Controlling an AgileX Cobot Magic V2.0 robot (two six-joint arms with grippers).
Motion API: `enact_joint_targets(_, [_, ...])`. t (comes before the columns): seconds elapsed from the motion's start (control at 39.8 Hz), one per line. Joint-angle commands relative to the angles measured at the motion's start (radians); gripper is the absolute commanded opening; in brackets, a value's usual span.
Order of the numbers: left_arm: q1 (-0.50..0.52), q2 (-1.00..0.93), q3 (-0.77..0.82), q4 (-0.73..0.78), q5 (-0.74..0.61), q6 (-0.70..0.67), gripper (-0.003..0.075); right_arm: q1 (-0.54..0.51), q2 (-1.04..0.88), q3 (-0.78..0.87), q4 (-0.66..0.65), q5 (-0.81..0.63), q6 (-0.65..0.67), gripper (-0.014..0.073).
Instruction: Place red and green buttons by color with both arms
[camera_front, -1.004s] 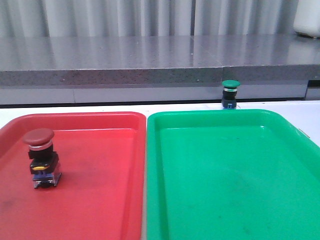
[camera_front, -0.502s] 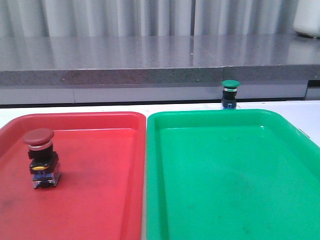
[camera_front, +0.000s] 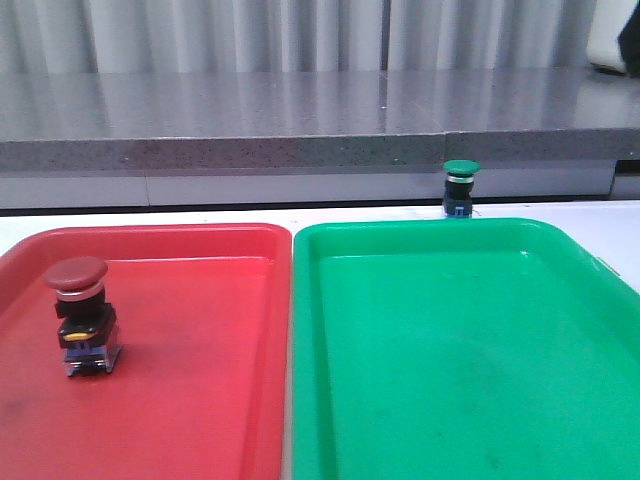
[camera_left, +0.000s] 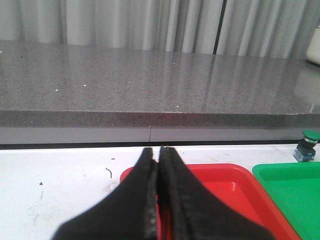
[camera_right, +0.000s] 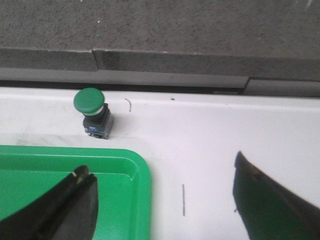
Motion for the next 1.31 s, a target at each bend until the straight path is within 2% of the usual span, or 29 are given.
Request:
enact_joint_targets(0.0, [0.004,0.011,-0.028,-0.009,-0.079,-0.012,-0.0020,0.050,0.063,-0.095,0.004,-0.058,0.001,0.0577])
enact_joint_targets(0.18, [0.004,0.011,-0.028,-0.009,-0.079,-0.012,-0.0020,0.136,0.239,-0.230,0.004,-0.027,0.068,0.0577])
enact_joint_targets(0.3, [0.004,0.011,-0.028,-0.009,-0.079,-0.012,-0.0020,0.150,0.353,-0.347,0.004,0.048,0.133,0.0577])
enact_joint_targets(0.53, [0.004,0.011,-0.028,-0.009,-0.079,-0.012,-0.0020,0.153,0.519,-0.557,-0.002,0.161,0.173,0.0577])
enact_joint_targets(0.78, [0.004,0.011,-0.028,-0.009,-0.079,-0.012,-0.0020,0.153,0.680,-0.745,-0.127,0.264,0.320,0.0577])
enact_joint_targets(1.18, [0.004,0.011,-0.028,-0.009,-0.079,-0.012,-0.0020,0.171,0.800,-0.867,-0.145,0.295,0.354,0.0576])
enact_joint_targets(1.28, [0.004,0.011,-0.028,-0.009,-0.079,-0.012,-0.0020,0.171,0.801,-0.867,-0.145,0.296,0.358,0.0514])
